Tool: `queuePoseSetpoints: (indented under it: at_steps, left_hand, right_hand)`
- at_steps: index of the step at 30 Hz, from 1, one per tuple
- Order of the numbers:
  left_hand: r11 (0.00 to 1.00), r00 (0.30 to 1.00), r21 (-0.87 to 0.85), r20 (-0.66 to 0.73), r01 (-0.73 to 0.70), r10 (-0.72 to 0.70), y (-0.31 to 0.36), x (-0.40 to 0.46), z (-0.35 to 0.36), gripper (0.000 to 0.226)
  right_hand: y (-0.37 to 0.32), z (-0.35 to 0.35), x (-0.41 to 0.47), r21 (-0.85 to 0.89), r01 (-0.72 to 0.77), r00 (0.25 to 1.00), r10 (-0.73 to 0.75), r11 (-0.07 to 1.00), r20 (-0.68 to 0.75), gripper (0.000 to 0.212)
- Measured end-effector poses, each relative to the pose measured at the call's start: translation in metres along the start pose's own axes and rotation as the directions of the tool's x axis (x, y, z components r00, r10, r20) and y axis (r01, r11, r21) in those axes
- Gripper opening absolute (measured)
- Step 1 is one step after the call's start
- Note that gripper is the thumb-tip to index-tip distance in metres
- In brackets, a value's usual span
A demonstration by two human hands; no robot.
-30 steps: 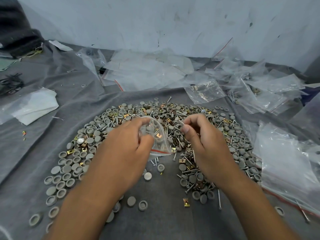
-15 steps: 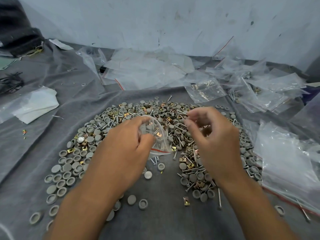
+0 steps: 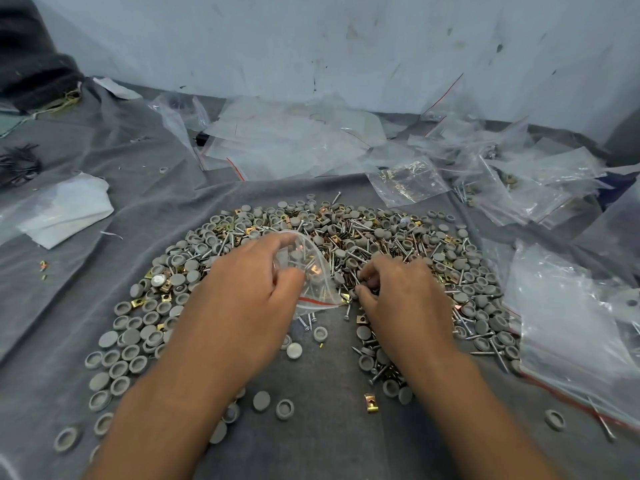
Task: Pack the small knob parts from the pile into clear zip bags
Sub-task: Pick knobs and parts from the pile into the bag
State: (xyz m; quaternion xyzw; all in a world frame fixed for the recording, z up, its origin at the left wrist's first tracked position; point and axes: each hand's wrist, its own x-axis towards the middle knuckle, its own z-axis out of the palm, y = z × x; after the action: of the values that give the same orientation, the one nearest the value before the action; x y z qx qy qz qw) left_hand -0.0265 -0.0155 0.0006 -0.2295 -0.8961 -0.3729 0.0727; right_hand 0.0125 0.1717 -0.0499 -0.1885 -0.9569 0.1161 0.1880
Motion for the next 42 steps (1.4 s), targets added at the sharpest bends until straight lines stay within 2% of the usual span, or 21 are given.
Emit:
queuePoseSetpoints:
  at_steps: [5, 7, 10, 13, 16, 20, 24, 27, 32, 34, 36, 39, 42]
  left_hand:
    - [1.000, 1.000, -0.027, 0.004, 0.006, -0.006, 0.002, 0.000, -0.002, 0.053]
    - [1.000, 1.000, -0.030, 0.010, 0.007, -0.006, 0.002, -0.001, -0.002, 0.055]
    - [0.999, 1.000, -0.033, 0.005, 0.004, -0.004, 0.002, 0.000, -0.003, 0.055]
    - [1.000, 1.000, -0.027, 0.003, 0.005, -0.004, 0.000, 0.000, -0.001, 0.050]
    - [0.999, 1.000, -0.031, 0.011, 0.006, -0.005, 0.000, 0.000, -0.001, 0.053]
    - [0.999, 1.000, -0.034, 0.009, -0.001, 0.001, 0.000, 0.000, -0.002, 0.060]
    - [0.999, 1.000, -0.048, 0.012, -0.003, 0.003, 0.000, 0.000, -0.002, 0.056]
    - [0.998, 1.000, -0.062, 0.004, -0.005, 0.005, -0.001, 0.000, -0.002, 0.046]
    - [0.998, 1.000, -0.058, 0.007, 0.004, -0.003, 0.000, -0.001, -0.003, 0.049]
    - [0.998, 1.000, -0.058, 0.009, 0.011, -0.010, 0.000, -0.001, -0.004, 0.048]
    - [0.998, 1.000, -0.056, 0.015, 0.012, -0.011, -0.001, -0.001, -0.005, 0.042]
    - [0.998, 1.000, -0.062, 0.017, 0.017, -0.016, -0.001, -0.001, -0.005, 0.043]
    - [0.998, 1.000, -0.057, 0.012, 0.014, -0.013, 0.000, 0.000, -0.003, 0.048]
  right_hand:
    - [0.003, 0.000, 0.002, 0.022, -0.009, 1.000, 0.009, 1.000, -0.001, 0.012]
    - [0.007, 0.001, 0.006, 0.099, -0.015, 1.000, 0.013, 0.995, 0.023, 0.012]
    - [0.013, -0.001, 0.012, 0.214, -0.015, 1.000, 0.018, 0.977, -0.011, 0.024]
    - [0.014, 0.002, 0.018, 0.197, -0.037, 0.999, 0.039, 0.980, -0.004, 0.035]
    - [0.012, 0.006, 0.019, 0.126, -0.031, 0.999, 0.029, 0.992, 0.014, 0.026]
    - [0.009, 0.008, 0.016, 0.004, 0.082, 0.996, -0.082, 0.997, -0.030, 0.020]
    - [0.014, 0.010, 0.020, 0.070, 0.083, 0.996, -0.084, 0.994, 0.011, 0.019]
    - [0.015, 0.011, 0.022, 0.054, 0.045, 0.999, -0.046, 0.998, 0.018, 0.022]
    - [0.012, 0.009, 0.023, 0.166, 0.004, 1.000, -0.002, 0.986, -0.016, 0.004]
    - [0.019, 0.001, 0.028, 0.278, 0.005, 0.999, -0.018, 0.960, 0.042, 0.006]
    - [0.030, -0.011, 0.031, 0.331, 0.061, 0.980, -0.120, 0.942, 0.159, 0.011]
    - [0.044, -0.025, 0.028, 0.275, 0.112, 0.912, -0.209, 0.955, 0.353, 0.013]
    - [0.046, -0.026, 0.025, 0.135, 0.196, 0.888, -0.234, 0.971, 0.396, 0.015]
